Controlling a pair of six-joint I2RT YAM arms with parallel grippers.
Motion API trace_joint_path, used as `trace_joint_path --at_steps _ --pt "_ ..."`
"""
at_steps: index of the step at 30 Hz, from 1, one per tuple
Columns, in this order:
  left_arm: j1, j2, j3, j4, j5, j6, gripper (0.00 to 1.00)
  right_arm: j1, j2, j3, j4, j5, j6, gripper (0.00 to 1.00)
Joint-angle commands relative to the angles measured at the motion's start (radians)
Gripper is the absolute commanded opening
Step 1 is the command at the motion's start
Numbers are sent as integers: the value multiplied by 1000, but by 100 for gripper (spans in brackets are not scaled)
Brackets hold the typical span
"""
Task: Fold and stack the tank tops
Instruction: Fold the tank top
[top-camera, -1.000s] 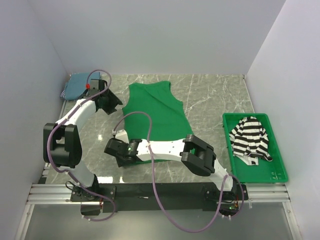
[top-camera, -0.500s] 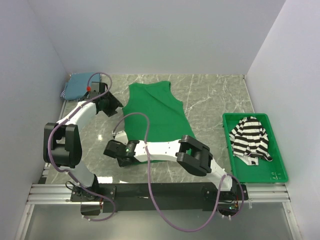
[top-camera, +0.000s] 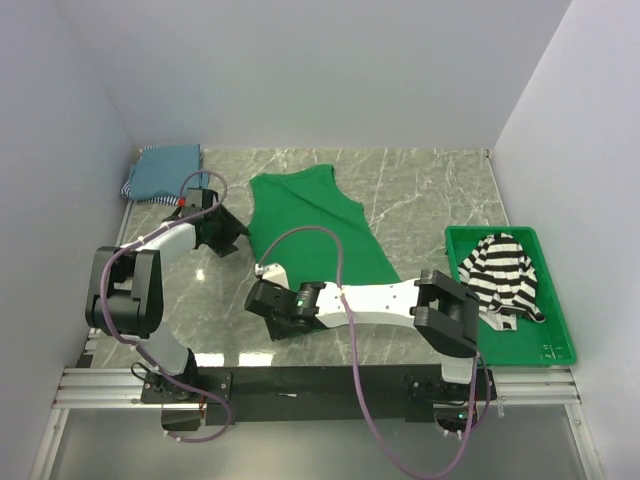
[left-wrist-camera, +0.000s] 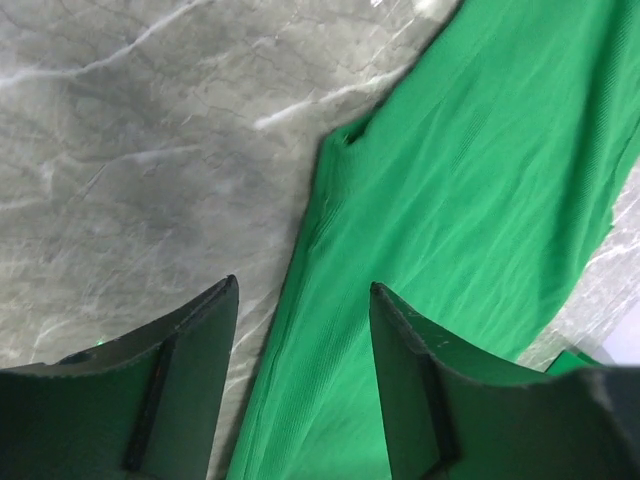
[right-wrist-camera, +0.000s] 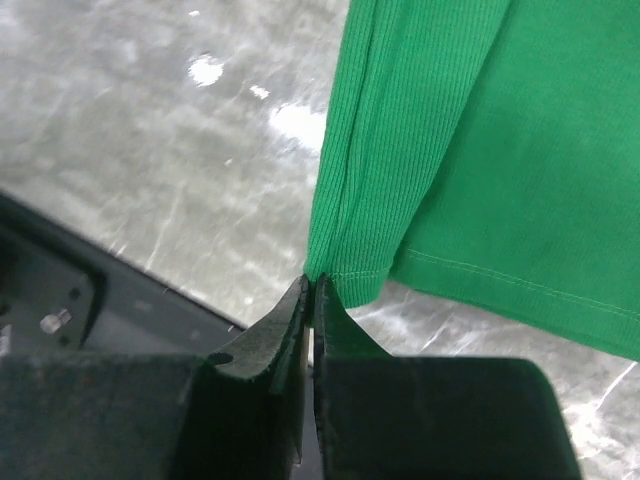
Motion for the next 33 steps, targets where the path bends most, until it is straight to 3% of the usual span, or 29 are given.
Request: trace_joint_path --at_steps 1,6,12,17,19,22,33 --pt "-2 -1 -9 122 19 -11 62 -2 -59 -22 47 -38 0 0" --pt "-8 86 33 180 24 25 62 -3 -76 -29 40 -30 8 0" --pt "-21 143 56 171 4 29 47 -12 -87 -30 37 -35 5 0" --pt "-22 177 94 150 -42 32 24 -16 -90 -27 40 -49 0 0" --pt "-24 196 113 128 -58 35 19 -17 -79 -15 42 -59 -4 0" --pt "-24 203 152 91 -91 41 1 -17 -66 1 54 -93 -9 0" --pt "-11 125 244 -149 -430 2 1 -11 91 247 62 -257 -40 0"
